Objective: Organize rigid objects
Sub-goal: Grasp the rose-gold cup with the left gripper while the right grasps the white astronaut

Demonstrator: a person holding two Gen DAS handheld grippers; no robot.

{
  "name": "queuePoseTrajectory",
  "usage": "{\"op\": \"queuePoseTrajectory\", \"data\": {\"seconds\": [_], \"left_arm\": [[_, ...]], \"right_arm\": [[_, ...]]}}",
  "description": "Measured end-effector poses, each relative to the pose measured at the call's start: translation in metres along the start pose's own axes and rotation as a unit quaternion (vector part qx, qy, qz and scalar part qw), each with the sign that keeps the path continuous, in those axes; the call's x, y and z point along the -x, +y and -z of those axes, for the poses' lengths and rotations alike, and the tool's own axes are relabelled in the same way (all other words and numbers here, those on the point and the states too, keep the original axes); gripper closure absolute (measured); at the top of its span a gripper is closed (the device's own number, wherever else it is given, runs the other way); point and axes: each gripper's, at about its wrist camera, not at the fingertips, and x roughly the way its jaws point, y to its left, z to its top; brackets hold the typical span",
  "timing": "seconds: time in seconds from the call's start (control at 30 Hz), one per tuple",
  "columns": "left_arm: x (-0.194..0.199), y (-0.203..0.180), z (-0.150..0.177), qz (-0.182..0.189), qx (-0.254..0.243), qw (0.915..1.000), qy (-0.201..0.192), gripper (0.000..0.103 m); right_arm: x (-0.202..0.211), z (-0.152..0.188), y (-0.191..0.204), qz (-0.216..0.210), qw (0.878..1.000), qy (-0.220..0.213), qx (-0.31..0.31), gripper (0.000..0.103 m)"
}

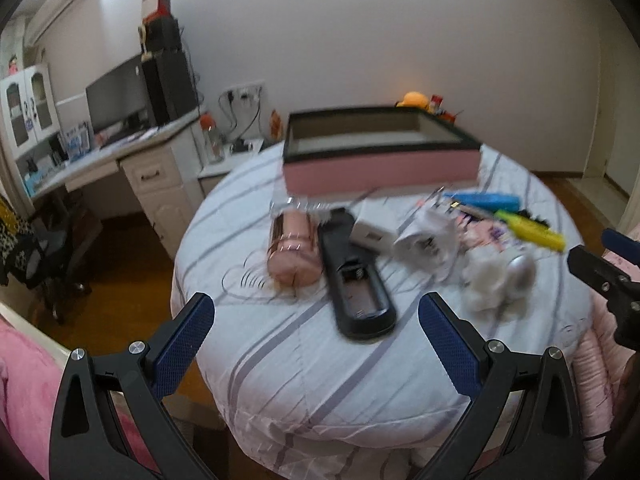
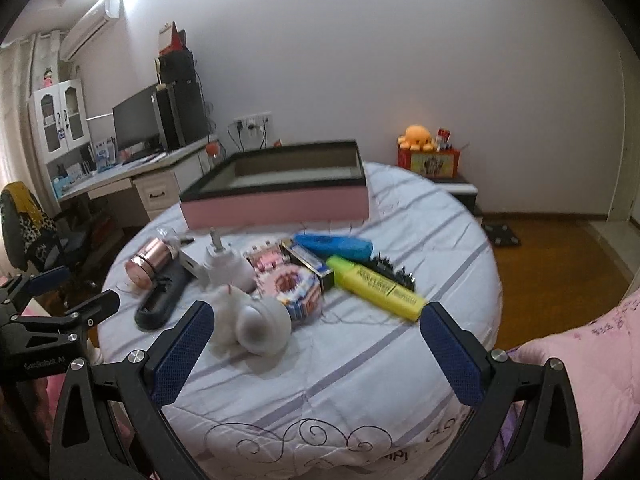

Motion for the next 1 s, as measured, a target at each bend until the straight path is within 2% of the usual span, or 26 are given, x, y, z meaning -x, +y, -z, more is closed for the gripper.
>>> {"op": "queuePoseTrajectory", "data": {"seconds": [0.17, 0.33, 0.43, 0.57, 0.77, 0.9, 1.0], "left_arm": [[-0.025, -0.004, 0.005, -0.001, -0.006, 0.9996, 0.029, 0.0], [-0.031, 0.008, -0.003, -0.002, -0.005, 0.9997, 0.023, 0.0], [-0.038, 0.023, -0.014, -0.016, 0.011, 0.9995, 0.024, 0.0], [-0.051, 0.038, -0.022, -0.013, 0.035, 0.9986, 0.038, 0.0], [-0.076, 0.043, -0.032, -0.006, 0.028, 0.9984, 0.05, 0.0], [-0.095, 0.044, -0.036, -0.016, 0.012, 0.9981, 0.059, 0.0], [-0.109, 0.05, -0.034, -0.02, 0.026, 0.9973, 0.066, 0.0]], "right_arm": [[-0.021, 0.008, -0.001, -0.006, 1.0, 0.026, 0.002, 0.0], [-0.03, 0.008, -0.004, -0.013, 0.999, 0.034, 0.004, 0.0], [-0.035, 0.003, -0.005, -0.012, 0.999, 0.036, 0.003, 0.0], [-0.047, -0.001, -0.006, -0.015, 0.999, 0.048, -0.001, 0.0], [-0.06, -0.005, 0.006, -0.034, 0.997, 0.061, 0.016, 0.0], [-0.069, -0.005, 0.008, -0.033, 0.997, 0.071, 0.019, 0.0], [-0.07, -0.006, 0.01, -0.031, 0.997, 0.073, 0.024, 0.0]]}}
